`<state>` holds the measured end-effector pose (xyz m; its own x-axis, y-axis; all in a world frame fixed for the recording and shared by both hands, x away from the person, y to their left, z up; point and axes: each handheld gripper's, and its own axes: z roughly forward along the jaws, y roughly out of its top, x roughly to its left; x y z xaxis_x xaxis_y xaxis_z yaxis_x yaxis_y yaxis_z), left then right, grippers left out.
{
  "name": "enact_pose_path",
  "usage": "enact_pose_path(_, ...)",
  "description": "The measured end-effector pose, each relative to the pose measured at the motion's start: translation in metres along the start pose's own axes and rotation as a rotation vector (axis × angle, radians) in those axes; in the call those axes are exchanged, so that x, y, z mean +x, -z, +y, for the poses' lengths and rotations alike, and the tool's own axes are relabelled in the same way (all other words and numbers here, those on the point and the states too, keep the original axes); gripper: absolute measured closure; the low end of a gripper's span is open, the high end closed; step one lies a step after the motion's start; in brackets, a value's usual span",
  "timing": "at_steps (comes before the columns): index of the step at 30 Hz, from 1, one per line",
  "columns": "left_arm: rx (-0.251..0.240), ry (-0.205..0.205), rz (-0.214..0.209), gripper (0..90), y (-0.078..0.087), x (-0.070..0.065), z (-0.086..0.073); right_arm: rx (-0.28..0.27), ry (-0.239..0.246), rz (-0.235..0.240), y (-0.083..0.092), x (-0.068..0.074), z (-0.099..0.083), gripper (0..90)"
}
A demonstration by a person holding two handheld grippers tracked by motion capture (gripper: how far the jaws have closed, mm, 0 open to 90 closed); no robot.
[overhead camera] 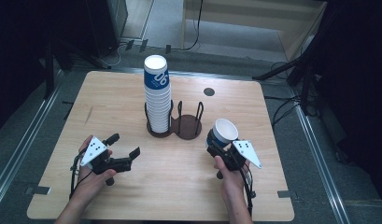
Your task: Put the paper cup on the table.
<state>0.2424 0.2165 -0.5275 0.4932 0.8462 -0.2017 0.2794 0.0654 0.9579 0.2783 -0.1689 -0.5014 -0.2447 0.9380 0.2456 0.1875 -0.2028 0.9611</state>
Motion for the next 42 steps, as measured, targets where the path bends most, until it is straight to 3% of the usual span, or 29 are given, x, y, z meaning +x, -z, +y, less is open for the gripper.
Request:
enact_pose_path(12,-0.017,0.029,0.07,1.3,0.009,0.017,0.003,-0.045,0.034,-0.087,-0.002,-0.024,0.008,20.5)
enact_pose_path(19,0.003,0.027,0.11,1.4,0.011,0.026,0.003,-0.063,0.072,-0.134,-0.006,-0.038,0.01,20.5)
enact_pose_path(30,0.005,0.04,0.16,1.4,0.021,0.042,0.004,-0.07,0.119,-0.172,-0.015,-0.039,0.014,20.4)
enact_pose_path(35,-0.003,0.063,0.195,1.4,0.029,0.054,0.005,-0.062,0.158,-0.185,-0.027,-0.036,0.017,20.4)
enact_pose_path(42,-0.005,0.078,0.225,1.7,0.033,0.062,0.003,-0.055,0.166,-0.204,-0.044,-0.039,0.022,20.3)
